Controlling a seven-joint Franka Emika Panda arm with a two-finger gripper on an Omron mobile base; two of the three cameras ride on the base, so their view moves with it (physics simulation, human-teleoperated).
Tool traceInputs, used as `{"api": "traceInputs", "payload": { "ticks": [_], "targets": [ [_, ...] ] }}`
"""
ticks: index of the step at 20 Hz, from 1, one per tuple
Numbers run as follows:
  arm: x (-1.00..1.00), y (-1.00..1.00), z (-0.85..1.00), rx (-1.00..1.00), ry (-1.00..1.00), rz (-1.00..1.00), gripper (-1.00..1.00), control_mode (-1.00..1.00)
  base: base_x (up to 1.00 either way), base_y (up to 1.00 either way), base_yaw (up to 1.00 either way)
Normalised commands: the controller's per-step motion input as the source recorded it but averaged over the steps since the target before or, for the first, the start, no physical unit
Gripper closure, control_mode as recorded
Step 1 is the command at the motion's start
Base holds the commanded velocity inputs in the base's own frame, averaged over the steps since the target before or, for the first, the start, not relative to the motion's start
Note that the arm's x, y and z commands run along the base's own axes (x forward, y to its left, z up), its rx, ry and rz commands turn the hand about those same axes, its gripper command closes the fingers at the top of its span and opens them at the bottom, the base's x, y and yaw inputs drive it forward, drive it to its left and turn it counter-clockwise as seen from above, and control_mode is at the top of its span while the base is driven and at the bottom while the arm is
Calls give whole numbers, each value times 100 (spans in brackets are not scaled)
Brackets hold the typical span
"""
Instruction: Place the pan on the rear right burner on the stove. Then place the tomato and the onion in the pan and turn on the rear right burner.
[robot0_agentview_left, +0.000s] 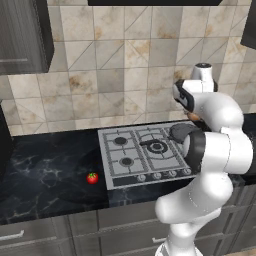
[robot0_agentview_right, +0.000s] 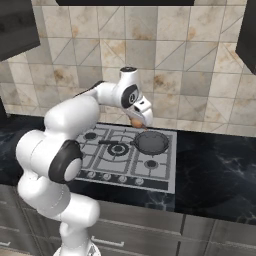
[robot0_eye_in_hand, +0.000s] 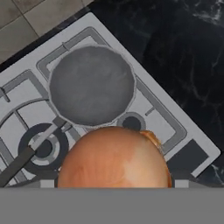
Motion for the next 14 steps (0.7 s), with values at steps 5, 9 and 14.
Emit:
{"api": "traceInputs", "payload": {
  "ticks": [5, 9, 14],
  "targets": [
    [30, -27, -35, 0, 5, 16, 100, -100, 0, 0, 0],
    [27, -21, -38, 0, 3, 15, 100, -100, 0, 0, 0],
    [28, -5, -38, 0, 1, 10, 100, -100, 0, 0, 0]
  ]
}}
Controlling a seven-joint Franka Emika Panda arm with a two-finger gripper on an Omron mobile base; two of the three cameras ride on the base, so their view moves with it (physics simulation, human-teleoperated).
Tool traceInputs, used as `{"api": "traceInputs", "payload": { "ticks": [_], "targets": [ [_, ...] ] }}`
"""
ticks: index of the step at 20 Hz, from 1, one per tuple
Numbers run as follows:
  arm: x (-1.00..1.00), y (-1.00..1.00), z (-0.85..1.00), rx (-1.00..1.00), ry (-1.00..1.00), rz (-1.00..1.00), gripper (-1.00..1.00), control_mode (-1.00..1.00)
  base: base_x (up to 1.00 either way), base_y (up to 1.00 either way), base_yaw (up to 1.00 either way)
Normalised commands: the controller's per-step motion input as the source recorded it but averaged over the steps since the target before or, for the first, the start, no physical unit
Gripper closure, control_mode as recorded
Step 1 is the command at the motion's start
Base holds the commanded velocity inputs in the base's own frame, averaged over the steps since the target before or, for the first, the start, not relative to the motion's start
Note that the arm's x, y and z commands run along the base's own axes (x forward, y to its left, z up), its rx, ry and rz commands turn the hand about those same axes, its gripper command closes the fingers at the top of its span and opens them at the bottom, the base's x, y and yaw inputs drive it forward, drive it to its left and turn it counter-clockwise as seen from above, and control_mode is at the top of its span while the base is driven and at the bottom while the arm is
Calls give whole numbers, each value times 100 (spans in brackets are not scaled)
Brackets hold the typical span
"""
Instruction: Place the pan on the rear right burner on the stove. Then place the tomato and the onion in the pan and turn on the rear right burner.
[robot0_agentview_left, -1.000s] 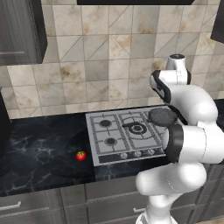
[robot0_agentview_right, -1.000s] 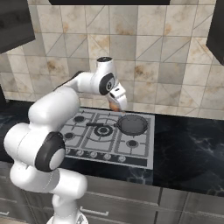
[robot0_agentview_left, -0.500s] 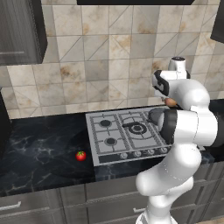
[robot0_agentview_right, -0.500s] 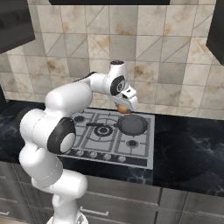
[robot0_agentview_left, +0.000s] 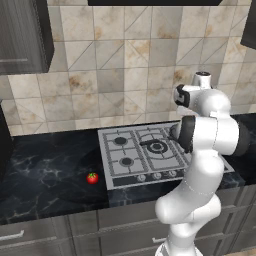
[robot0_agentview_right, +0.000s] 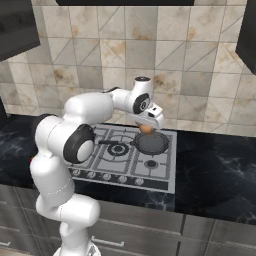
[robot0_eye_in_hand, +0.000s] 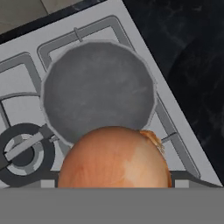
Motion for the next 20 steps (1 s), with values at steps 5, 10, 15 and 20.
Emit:
{"api": "traceInputs", "payload": {
  "ticks": [5, 10, 15, 20],
  "targets": [
    [33, 0, -36, 0, 1, 8, 100, -100, 0, 0, 0],
    [17, -7, -33, 0, 2, 6, 100, -100, 0, 0, 0],
    [16, -10, -33, 0, 0, 4, 100, -100, 0, 0, 0],
    [20, -3, -34, 0, 1, 4, 100, -100, 0, 0, 0]
  ]
}}
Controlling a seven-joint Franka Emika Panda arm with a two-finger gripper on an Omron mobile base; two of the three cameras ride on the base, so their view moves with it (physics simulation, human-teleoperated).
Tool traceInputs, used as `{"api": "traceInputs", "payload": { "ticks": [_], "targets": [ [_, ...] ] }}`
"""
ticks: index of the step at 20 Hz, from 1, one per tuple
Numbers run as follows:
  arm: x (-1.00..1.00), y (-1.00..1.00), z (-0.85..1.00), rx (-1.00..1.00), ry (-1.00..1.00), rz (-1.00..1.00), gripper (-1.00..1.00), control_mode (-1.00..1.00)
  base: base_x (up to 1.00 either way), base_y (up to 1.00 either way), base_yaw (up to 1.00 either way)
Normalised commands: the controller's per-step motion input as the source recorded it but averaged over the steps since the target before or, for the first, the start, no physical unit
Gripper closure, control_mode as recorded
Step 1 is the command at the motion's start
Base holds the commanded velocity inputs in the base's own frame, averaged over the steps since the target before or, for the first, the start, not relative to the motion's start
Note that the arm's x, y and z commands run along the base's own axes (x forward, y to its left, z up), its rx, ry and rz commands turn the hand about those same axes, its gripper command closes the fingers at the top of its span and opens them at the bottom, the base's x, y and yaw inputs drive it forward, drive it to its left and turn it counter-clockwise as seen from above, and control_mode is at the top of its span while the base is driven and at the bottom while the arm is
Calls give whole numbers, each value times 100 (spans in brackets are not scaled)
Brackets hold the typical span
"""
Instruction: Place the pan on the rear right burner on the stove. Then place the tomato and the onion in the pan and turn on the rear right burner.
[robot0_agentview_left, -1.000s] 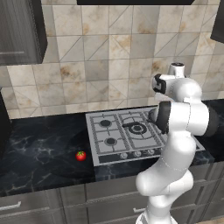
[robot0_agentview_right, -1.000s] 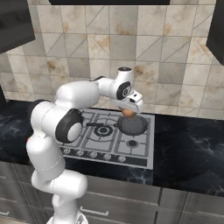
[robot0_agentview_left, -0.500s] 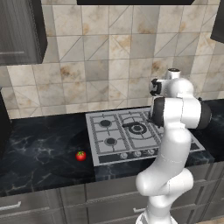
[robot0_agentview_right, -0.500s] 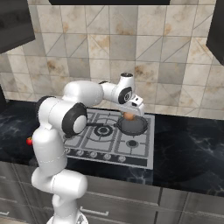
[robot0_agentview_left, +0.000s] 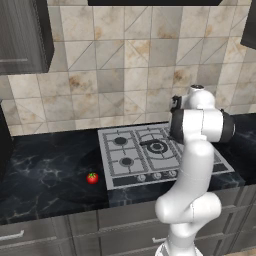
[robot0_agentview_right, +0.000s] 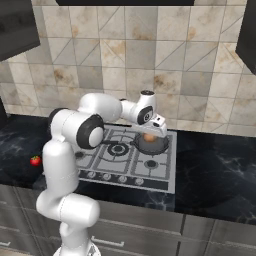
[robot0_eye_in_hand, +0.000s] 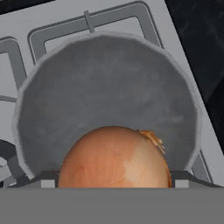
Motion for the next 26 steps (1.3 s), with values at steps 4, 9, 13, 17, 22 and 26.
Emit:
{"api": "traceInputs", "payload": {
  "ticks": [4, 9, 13, 17, 22, 26],
  "targets": [
    [18, -2, -31, 0, 1, 4, 100, -100, 0, 0, 0],
    [18, -1, -31, 0, 1, 3, 100, -100, 0, 0, 0],
    [20, 0, -30, 0, 1, 3, 100, -100, 0, 0, 0],
    [19, -1, -28, 0, 0, 2, 100, -100, 0, 0, 0],
    [19, 0, -31, 0, 2, 2, 100, -100, 0, 0, 0],
    [16, 0, -32, -1, 3, 1, -100, -100, 0, 0, 0]
  ]
}}
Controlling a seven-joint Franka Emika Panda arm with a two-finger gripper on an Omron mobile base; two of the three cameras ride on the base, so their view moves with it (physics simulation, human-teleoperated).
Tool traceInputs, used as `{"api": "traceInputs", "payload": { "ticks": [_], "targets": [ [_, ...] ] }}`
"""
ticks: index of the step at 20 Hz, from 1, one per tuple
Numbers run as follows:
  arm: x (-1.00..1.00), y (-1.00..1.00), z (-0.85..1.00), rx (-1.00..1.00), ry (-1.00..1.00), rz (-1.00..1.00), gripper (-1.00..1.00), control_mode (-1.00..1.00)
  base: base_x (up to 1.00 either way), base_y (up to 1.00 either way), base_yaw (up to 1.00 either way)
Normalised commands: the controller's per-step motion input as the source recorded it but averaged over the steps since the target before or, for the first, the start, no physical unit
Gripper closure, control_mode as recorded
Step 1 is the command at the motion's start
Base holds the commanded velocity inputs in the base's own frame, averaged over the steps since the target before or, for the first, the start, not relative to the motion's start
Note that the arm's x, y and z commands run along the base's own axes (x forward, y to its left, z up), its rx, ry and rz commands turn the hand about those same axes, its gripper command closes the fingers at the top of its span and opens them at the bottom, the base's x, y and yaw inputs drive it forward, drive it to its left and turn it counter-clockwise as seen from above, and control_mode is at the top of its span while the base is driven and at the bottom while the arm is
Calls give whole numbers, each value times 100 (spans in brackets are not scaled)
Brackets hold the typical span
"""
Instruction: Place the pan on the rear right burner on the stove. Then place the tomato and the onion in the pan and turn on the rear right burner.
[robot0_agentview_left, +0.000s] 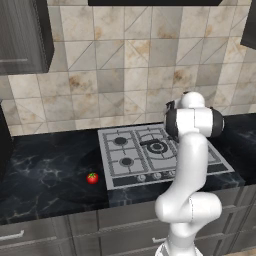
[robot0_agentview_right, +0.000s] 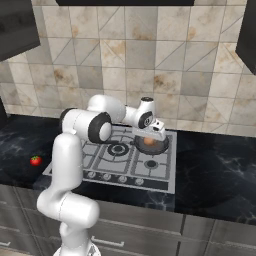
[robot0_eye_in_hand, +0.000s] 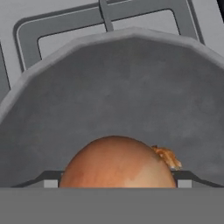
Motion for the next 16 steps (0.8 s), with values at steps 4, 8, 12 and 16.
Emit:
{"api": "traceInputs", "payload": {
  "ticks": [4, 8, 12, 16],
  "targets": [
    [7, 0, -29, 0, 3, 2, -100, -100, 0, 0, 0],
    [2, -3, -27, 0, 2, 2, -100, -100, 0, 0, 0],
    [-1, -8, 3, 0, -4, 0, -100, -100, 0, 0, 0],
    [-10, 0, 18, 0, -12, 0, -100, -100, 0, 0, 0]
  ]
}}
